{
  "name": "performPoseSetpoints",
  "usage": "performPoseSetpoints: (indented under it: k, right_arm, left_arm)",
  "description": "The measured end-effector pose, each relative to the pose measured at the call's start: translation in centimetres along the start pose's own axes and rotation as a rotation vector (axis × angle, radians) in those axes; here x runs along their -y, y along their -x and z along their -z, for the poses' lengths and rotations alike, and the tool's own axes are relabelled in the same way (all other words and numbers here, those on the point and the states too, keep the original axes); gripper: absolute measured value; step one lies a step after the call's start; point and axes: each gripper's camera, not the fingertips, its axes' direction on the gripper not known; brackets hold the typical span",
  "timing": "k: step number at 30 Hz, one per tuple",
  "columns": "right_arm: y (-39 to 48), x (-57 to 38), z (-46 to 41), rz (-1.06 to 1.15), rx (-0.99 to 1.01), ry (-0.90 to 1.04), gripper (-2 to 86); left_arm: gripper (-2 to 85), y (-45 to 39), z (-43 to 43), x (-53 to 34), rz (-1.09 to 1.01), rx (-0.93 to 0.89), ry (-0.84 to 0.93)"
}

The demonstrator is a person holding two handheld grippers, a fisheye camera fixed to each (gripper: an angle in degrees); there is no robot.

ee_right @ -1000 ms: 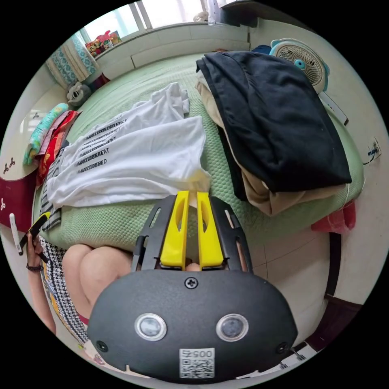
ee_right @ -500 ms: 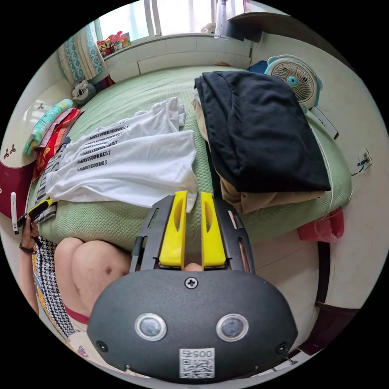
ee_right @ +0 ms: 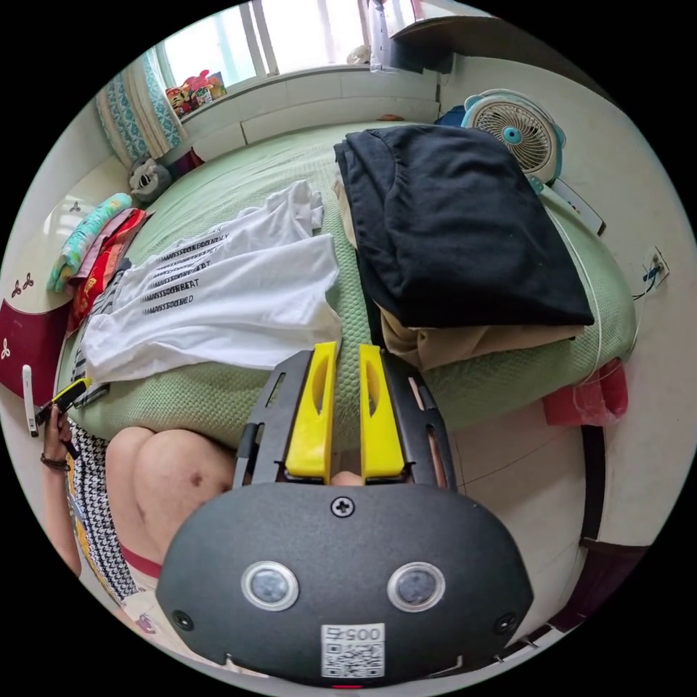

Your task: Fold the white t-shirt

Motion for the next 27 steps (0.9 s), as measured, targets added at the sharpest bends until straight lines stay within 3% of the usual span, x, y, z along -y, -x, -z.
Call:
performPoseSetpoints:
  k: [9, 15, 20, 27]
  right_arm:
    - [-1.0, -1.1, 0.7, -0.068, 0.141, 0.018, 6.9]
    - [-1.0, -1.0, 0.8, -0.094, 0.113, 0.05, 6.1]
    - [0.3, -2.3, 2.1, -0.005, 0.038, 0.077, 0.1]
    - [-0.7, -4.4, 8.3, -0.005, 0.018, 0.051, -1.2]
  left_arm:
    - [0.5, 0.2, 4.7, -2.9, 0.006, -0.023, 0.003]
    - [0.5, -0.2, 7.3, -4.6, 0.015, -0.012, 0.003]
    - [0.5, 0.2, 9.8, -6.5, 0.026, -0.022, -0.002]
    - [0.5, 1.2, 16.8, -10.1, 0.041, -0.09, -0.06]
